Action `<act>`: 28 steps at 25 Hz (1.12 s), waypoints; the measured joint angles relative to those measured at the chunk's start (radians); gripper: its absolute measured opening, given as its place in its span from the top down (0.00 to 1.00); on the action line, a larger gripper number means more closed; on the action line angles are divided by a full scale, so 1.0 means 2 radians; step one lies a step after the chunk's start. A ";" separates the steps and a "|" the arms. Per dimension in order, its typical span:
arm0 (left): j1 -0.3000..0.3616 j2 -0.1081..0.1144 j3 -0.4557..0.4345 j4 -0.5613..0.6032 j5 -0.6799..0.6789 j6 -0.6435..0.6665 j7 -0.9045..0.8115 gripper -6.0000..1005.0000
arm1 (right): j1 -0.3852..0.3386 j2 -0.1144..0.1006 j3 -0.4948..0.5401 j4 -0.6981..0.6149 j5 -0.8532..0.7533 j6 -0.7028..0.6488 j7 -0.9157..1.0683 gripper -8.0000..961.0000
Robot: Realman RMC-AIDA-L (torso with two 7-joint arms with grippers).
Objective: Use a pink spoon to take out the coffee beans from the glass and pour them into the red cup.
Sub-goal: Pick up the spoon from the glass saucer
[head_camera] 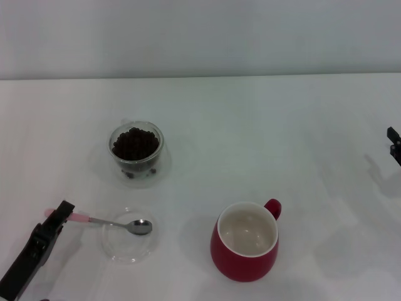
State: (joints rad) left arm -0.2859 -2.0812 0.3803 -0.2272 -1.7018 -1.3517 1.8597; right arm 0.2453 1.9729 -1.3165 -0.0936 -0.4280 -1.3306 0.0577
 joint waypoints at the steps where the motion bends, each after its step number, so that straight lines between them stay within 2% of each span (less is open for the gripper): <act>1: 0.001 0.000 0.000 0.001 -0.001 -0.001 0.000 0.86 | -0.001 0.000 0.001 0.000 0.000 -0.001 0.000 0.40; 13: 0.012 0.001 0.001 0.013 0.002 -0.026 0.000 0.86 | -0.005 -0.001 0.011 -0.005 0.000 -0.001 0.000 0.40; 28: 0.003 0.002 0.004 0.051 0.037 -0.072 0.000 0.86 | -0.002 0.002 0.028 -0.006 0.000 -0.003 -0.001 0.40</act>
State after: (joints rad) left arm -0.2795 -2.0769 0.3881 -0.1257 -1.6286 -1.4950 1.8588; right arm 0.2403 1.9775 -1.2608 -0.1055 -0.4280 -1.3372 0.0551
